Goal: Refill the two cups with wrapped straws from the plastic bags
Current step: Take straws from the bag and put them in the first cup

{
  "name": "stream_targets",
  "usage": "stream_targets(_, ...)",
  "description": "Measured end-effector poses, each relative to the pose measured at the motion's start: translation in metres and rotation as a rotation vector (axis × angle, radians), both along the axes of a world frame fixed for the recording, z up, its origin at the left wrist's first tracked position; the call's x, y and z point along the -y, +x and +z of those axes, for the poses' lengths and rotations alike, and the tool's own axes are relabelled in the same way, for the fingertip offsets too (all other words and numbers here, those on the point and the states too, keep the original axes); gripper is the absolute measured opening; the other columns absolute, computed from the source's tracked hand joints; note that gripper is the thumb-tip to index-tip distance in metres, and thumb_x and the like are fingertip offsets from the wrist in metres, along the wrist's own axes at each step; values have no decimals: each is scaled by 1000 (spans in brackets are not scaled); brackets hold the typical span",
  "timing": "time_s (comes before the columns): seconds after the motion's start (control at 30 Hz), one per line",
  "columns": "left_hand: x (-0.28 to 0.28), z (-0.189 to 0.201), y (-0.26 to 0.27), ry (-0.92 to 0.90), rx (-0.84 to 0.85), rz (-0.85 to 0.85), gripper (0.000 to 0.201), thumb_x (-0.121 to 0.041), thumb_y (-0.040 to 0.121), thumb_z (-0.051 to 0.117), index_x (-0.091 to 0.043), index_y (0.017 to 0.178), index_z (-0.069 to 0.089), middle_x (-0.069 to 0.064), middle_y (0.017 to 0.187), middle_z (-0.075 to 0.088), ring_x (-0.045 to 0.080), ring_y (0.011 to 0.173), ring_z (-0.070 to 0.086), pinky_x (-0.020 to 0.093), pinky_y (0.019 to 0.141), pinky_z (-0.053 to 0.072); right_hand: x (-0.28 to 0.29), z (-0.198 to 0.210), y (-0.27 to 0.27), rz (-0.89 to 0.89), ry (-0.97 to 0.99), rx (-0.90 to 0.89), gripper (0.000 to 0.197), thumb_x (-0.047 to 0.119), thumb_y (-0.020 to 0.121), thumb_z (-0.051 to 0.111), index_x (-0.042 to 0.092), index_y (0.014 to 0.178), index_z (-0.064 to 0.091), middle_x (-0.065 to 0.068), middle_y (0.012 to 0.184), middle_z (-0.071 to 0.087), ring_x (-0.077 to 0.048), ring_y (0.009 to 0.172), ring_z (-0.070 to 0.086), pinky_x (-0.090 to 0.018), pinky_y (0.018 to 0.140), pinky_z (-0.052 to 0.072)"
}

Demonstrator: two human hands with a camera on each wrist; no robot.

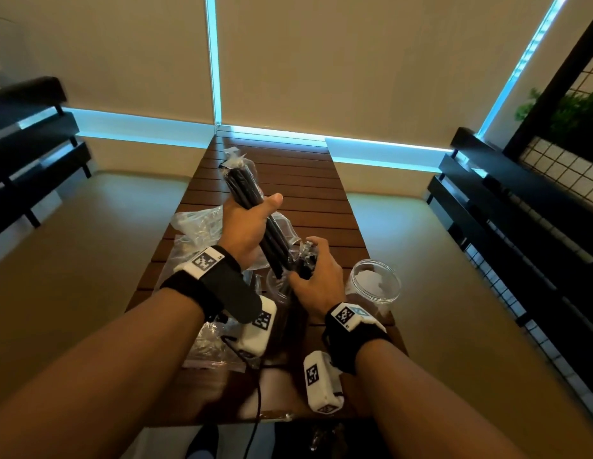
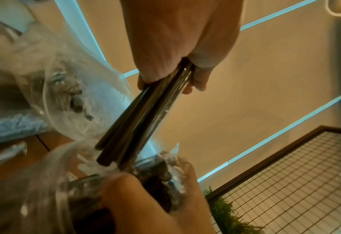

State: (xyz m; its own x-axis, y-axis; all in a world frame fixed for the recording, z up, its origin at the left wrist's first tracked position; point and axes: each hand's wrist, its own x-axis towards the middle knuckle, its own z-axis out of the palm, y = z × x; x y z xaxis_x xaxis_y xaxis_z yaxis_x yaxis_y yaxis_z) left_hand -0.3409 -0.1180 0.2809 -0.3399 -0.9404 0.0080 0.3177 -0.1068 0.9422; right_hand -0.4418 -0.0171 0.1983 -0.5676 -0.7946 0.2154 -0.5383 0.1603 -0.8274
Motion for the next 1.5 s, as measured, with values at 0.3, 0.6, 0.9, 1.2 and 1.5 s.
stream_targets(0.3,1,3,-7,-238,199,46,42,-26,84,77,-12,119,58,5,96,61,21,87,66,44,87,57,4,-5,-1,53,-4,-54,61,19,72,77,31,124,47,2,113,62,-13,99,60,-23,84,50)
stream_targets(0.6,2,16,-17,-497,248,63,25,-25,84,74,-24,103,57,0,84,60,26,87,65,45,83,57,8,-9,-5,35,-40,-50,53,27,74,77,37,117,48,2,108,62,-13,94,61,-25,81,53)
stream_targets(0.9,3,-28,-24,-335,260,-3,20,-23,82,75,-21,87,56,-10,67,57,14,67,62,44,77,58,6,-10,-10,125,-24,7,65,24,68,74,31,125,43,0,115,56,-15,102,59,-30,83,53)
stream_targets(1.2,-2,-69,-11,-494,428,-133,38,-56,67,78,-31,92,64,8,99,66,22,94,67,49,85,57,10,-7,-11,178,3,12,73,21,72,79,27,134,40,2,121,53,-8,104,57,-6,69,39)
stream_targets(1.5,0,-25,14,-720,528,-114,99,-65,63,80,-31,145,36,0,144,44,11,125,48,27,102,41,14,-9,-12,161,45,-16,71,17,73,76,28,132,39,-2,122,52,-17,107,56,-20,76,47)
